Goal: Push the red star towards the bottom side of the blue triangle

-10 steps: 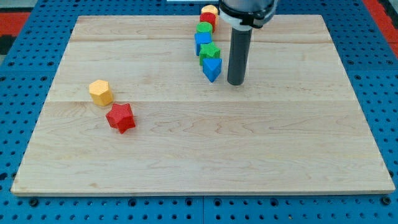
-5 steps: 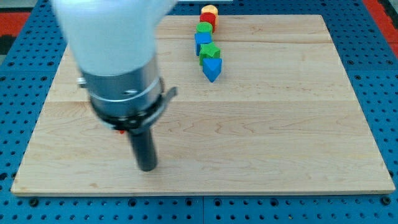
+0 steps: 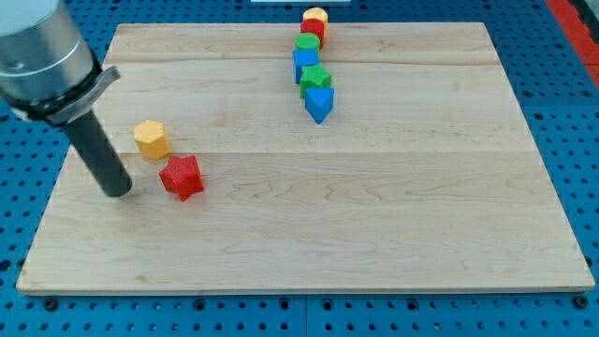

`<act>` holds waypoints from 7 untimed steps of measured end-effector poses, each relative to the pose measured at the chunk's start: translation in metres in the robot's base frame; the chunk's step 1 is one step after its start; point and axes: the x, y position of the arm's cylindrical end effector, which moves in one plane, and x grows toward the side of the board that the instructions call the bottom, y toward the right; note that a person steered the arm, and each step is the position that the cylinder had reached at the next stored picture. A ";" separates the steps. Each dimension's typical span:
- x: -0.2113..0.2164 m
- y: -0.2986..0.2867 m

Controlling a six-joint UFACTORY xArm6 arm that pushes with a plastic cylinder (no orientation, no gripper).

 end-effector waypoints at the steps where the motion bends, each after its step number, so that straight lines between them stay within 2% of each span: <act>1: -0.003 0.044; 5: 0.002 0.188; 7: 0.009 0.190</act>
